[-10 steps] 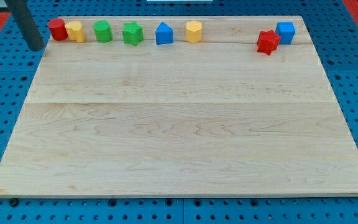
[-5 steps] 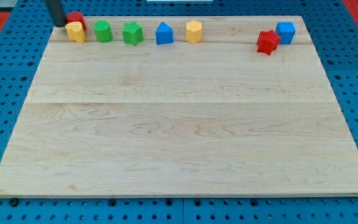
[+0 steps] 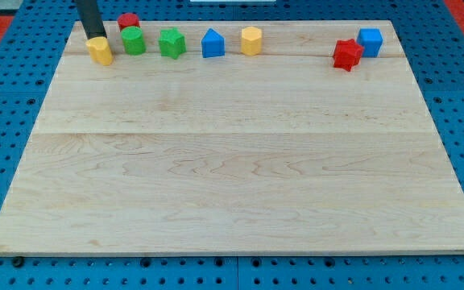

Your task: Push the red circle to the top of the green circle

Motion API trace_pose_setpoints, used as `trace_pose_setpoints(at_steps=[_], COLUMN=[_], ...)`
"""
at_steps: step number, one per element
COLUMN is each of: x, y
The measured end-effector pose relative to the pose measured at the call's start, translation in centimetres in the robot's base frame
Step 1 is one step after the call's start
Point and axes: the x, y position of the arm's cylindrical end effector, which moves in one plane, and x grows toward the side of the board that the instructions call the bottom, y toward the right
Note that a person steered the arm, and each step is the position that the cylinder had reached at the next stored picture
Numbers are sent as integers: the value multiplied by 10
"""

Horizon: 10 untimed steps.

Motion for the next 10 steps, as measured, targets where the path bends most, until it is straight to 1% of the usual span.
trace_pose_setpoints(at_steps=[1,2,3,4,5,6,7,8,9,10], x=[21,60,125,166,168,140,94,41,5,-35], y=[-5,-30,-14,68,179,280,336,352,379,374])
